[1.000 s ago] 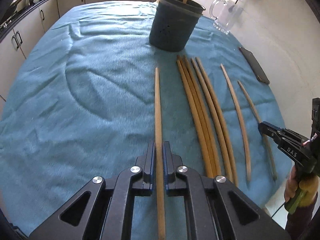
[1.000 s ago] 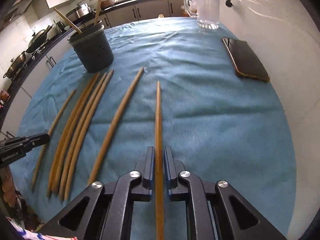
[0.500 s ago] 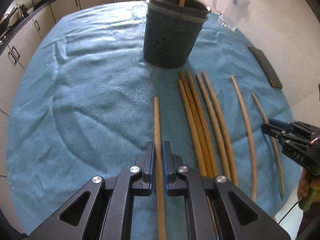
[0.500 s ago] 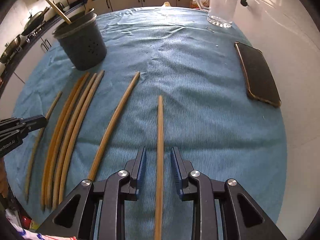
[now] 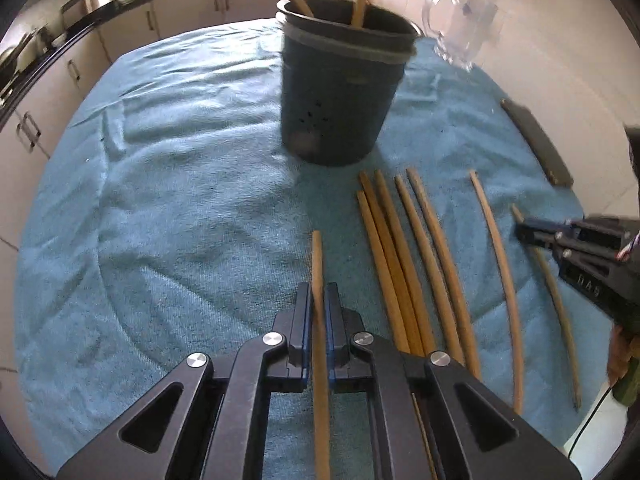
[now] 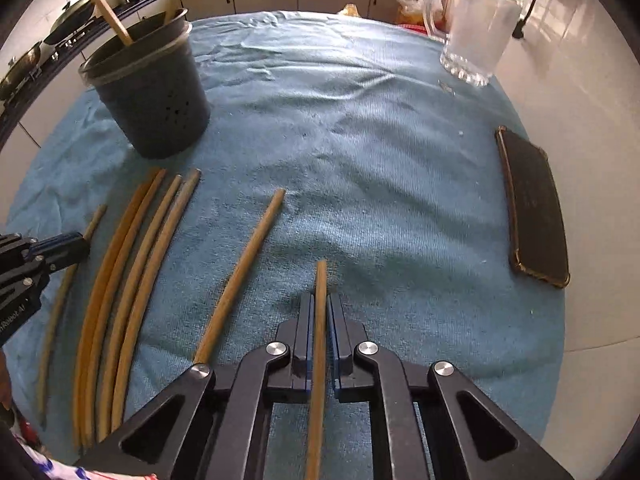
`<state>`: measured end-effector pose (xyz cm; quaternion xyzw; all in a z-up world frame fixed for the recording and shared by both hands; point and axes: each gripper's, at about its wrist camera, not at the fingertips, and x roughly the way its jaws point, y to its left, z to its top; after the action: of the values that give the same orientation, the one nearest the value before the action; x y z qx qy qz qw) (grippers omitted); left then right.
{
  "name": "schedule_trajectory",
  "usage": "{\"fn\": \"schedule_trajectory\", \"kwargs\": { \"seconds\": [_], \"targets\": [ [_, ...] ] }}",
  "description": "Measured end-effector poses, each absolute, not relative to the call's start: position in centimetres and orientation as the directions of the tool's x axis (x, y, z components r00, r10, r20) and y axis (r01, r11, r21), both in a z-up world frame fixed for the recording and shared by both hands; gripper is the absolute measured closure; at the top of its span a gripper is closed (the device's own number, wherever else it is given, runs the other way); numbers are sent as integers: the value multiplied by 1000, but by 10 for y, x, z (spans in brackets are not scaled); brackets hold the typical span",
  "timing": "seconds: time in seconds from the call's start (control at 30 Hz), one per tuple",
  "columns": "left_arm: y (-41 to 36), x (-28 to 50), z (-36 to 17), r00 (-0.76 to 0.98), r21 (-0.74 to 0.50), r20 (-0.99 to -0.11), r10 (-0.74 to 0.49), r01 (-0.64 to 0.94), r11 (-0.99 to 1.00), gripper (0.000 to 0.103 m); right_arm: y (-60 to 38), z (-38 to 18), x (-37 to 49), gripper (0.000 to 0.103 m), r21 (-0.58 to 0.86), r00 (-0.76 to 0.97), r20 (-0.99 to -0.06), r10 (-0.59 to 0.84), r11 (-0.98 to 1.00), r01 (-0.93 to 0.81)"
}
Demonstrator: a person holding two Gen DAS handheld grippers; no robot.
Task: Organize utensils
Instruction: 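Carry the held chopsticks with both tools up and into the grey holder cup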
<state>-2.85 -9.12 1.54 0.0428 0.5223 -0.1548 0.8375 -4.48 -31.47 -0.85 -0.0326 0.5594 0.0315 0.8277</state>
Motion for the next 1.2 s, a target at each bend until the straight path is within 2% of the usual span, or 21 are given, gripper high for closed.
{"fn": "schedule_trajectory", "kwargs": {
  "seconds": [0.2, 0.43, 0.67, 1.0, 1.2],
  "targets": [
    [-69, -57, 62, 535, -140, -799, -276, 282, 949, 98, -325, 22, -76, 97, 104, 498, -859, 117, 993, -54],
    [-49, -102, 112, 627, -208, -696, -350, 290, 934, 98, -328, 79, -126, 97, 207, 671, -717, 188, 977, -52],
    [-38, -141, 142, 692, -217, -614, -379, 314, 924, 98, -328, 117, -168, 97, 222, 772, -609, 183, 973, -56],
    [-45, -183, 161, 727, -160, -551, -409, 389, 907, 98, -310, 140, -199, 97, 175, 825, -536, 182, 979, -102],
    [-38, -198, 178, 746, -184, -505, -434, 398, 899, 98, -306, 152, -211, 97, 171, 840, -504, 201, 977, -131]
  ]
}}
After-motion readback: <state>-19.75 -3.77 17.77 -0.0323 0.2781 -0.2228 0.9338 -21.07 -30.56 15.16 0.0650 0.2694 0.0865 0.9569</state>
